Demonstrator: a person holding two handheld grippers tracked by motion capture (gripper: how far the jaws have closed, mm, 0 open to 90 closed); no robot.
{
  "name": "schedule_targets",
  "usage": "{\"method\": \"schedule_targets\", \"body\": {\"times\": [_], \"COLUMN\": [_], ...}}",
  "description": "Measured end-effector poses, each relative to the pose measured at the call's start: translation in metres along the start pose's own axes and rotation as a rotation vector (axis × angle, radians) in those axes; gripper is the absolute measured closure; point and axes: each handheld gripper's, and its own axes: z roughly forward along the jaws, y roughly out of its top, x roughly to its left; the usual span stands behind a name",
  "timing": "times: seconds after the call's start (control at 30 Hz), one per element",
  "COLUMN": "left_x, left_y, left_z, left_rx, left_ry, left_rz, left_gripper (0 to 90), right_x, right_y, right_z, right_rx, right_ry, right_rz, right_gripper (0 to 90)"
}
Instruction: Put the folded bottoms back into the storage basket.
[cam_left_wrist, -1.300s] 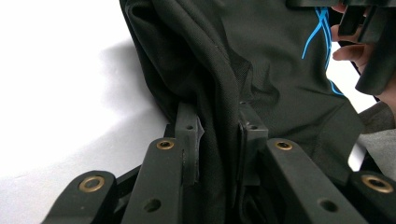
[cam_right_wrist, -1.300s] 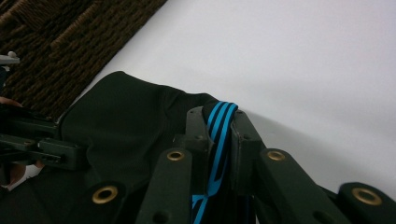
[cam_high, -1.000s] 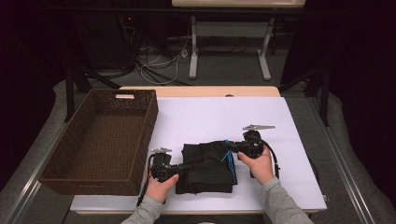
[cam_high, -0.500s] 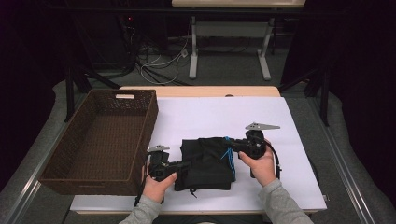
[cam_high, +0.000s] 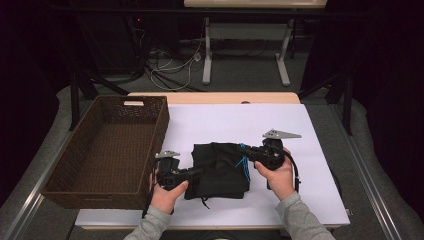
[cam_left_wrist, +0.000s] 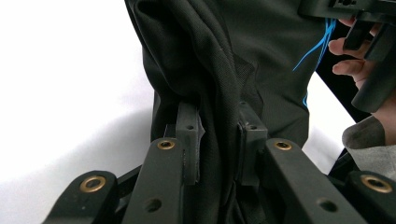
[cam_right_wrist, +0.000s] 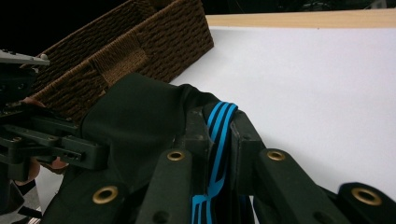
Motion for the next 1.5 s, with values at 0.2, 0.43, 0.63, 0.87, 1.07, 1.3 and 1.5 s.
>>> {"method": "schedule_targets", "body": {"times": [0.2,0.43,0.63,0.87,1.07,1.3,1.5], "left_x": [-0.005,-0.009,-0.009,-0.010,-0.010,-0.013,-0.010], "left_y": [0.009,0.021,0.029,0.038,0.049,0.067,0.079], "left_z": [-0.012,-0.023,-0.030,-0.041,-0.053,-0.071,-0.087], "left_rx": [-0.020,-0.014,-0.011,-0.018,-0.015,-0.016,-0.032], "left_ry": [0.008,0.016,0.025,0.033,0.029,0.064,0.090], "left_rz": [0.018,0.018,0.022,0.020,0.011,0.031,0.030], "left_gripper": [75.4,75.5,75.4,75.5,75.4,75.4,75.4], "right_x": [0.009,0.015,0.019,0.021,0.028,0.038,0.047], "right_y": [0.005,0.015,0.026,0.042,0.057,0.076,0.093], "right_z": [-0.005,-0.005,-0.001,0.003,0.006,0.013,0.022], "right_rx": [-0.034,-0.052,-0.035,-0.016,0.008,0.006,-0.001], "right_ry": [0.003,0.037,0.047,0.067,0.063,0.076,0.080], "right_rz": [-0.008,-0.001,0.008,0.017,0.004,-0.008,-0.024], "right_gripper": [80.4,80.4,80.4,80.3,80.3,80.4,80.3]}}
